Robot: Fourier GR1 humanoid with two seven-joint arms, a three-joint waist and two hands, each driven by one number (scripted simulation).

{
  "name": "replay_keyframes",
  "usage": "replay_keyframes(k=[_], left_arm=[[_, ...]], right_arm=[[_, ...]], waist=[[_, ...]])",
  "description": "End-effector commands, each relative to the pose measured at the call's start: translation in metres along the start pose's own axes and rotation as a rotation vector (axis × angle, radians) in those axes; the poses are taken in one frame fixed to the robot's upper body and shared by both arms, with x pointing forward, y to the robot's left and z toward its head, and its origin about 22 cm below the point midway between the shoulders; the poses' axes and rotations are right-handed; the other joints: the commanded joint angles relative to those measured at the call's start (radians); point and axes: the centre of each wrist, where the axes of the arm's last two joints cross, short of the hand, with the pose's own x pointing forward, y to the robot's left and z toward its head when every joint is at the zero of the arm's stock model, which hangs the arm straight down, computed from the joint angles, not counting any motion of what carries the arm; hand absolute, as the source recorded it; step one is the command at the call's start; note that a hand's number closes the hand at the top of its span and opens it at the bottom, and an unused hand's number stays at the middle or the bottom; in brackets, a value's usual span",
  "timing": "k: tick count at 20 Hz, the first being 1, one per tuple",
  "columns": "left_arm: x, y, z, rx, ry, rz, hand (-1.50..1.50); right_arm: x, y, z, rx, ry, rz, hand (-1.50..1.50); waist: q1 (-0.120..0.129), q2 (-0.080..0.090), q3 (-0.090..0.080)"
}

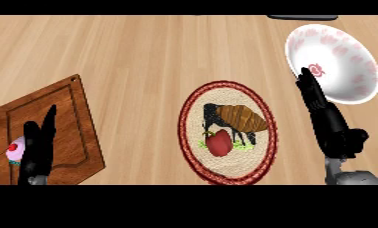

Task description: Pick the bell pepper from the placemat and place it in the bowl

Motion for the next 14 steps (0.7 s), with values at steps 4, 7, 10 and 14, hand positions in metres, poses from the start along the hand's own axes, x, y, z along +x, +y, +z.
replay_keyframes(k=[4, 7, 10, 14], left_arm=[[0.074, -0.014, 0.018, -0.181, -0.294, 0.186, 0.00], [0.026, 0.022, 0.033, -0.119, -0.123, 0.059, 0.00], [0.048, 0.012, 0.033, -0.196, -0.265, 0.164, 0.00], [0.087, -0.011, 0.029, -0.329, -0.442, 0.320, 0.00]], right_arm=[[0.025, 0.059, -0.009, 0.209, -0.065, -0.027, -1.50], [0.016, -0.002, -0.017, 0.127, -0.051, 0.445, -1.50], [0.012, 0.030, -0.016, 0.042, -0.022, 0.262, -1.50], [0.034, 0.042, -0.033, -0.019, -0.198, 0.377, -1.50]], waist=[[0.000, -0.035, 0.033], [-0.049, -0.085, -0.017], [-0.068, -0.066, 0.019], [-0.037, -0.035, 0.029]])
